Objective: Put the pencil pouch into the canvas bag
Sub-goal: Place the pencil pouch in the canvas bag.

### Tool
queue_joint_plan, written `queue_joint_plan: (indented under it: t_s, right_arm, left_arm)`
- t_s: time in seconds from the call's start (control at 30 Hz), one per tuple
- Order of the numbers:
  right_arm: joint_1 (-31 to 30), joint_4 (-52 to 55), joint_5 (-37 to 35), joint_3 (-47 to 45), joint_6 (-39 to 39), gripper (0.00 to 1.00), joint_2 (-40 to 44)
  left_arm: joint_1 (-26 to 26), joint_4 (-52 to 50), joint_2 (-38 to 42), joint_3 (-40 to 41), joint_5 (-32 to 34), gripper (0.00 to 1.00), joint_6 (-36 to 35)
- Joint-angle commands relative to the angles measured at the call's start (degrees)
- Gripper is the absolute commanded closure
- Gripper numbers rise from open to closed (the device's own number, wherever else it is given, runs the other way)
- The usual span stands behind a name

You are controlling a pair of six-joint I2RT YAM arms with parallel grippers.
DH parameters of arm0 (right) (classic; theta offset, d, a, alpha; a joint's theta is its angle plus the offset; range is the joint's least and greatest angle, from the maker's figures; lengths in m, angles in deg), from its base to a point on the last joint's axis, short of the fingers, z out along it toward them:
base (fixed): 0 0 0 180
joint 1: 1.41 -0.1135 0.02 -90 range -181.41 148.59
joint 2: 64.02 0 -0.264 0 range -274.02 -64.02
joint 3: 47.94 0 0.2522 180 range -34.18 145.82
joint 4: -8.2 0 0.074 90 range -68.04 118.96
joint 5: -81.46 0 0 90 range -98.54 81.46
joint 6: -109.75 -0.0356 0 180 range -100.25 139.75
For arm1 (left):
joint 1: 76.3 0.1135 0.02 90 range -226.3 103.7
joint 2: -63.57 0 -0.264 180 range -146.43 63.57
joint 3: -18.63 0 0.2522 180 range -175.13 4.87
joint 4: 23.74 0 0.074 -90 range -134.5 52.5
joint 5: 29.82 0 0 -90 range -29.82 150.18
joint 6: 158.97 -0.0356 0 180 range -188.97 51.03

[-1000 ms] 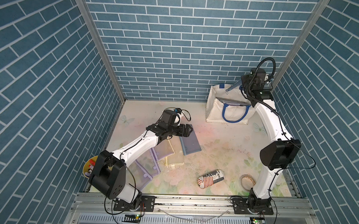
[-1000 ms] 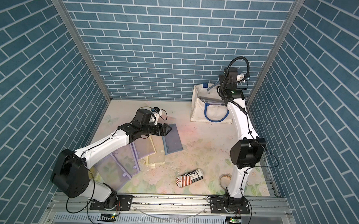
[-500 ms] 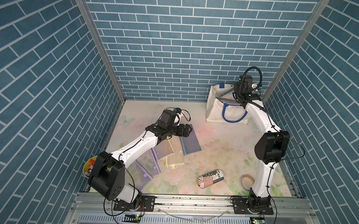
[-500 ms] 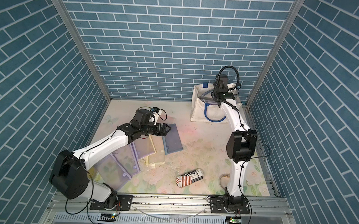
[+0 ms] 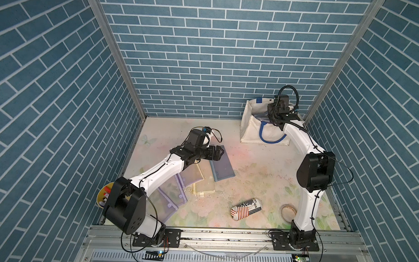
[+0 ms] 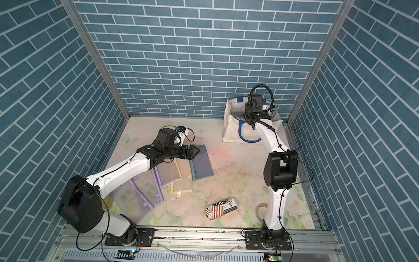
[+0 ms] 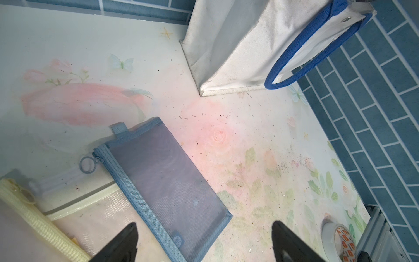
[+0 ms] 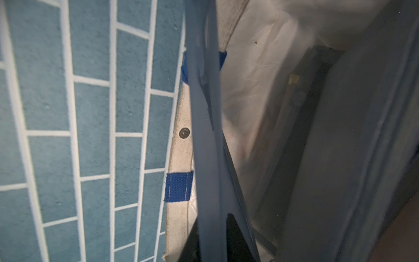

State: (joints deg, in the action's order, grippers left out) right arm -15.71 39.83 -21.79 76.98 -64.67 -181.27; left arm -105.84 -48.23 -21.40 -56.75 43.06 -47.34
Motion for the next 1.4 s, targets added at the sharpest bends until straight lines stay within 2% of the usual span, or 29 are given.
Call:
queue_joint_plan:
  t_s: [0.0,0.4,0.5,0.53,0.67,0.97,1.17,1.37]
  right_arm:
    - [0.0,3.0,2.2,0.5,0.4,0.71,3.5]
    - [0.1,6.5,6.6,-2.6,4.6,0.44,10.3]
    - [0.0,6.5,8.5,-2.1,10.1,0.30,11.3]
    - [-0.2,8.2,9.5,-0.6,13.5,0.29,11.2]
    - [-2.2,12.0,14.7,2.5,28.0,0.28,11.8]
    - [-11.8,20.9,23.1,-1.6,56.9,0.27,17.1]
    - [-13.2,21.9,30.1,-9.8,59.5,0.27,19.7]
    - [-14.7,22.9,32.1,-15.2,59.8,0.27,18.3]
  left_arm:
    - [-0.1,1.4,0.4,1.0,0.5,0.07,0.4]
    - [-0.1,3.2,0.3,2.8,0.4,0.07,1.0]
    - [-0.1,3.0,0.3,2.9,0.6,0.07,1.2]
    - [-0.1,2.7,0.2,2.8,0.7,0.07,1.4]
    - [-0.1,0.7,-1.1,2.4,0.1,0.08,2.8]
    - [-0.1,-3.9,-5.7,1.0,-3.8,0.07,10.8]
    - [0.0,-2.1,-4.4,4.2,-4.0,0.07,13.9]
    - [0.0,-2.8,-2.8,5.9,-3.9,0.07,14.2]
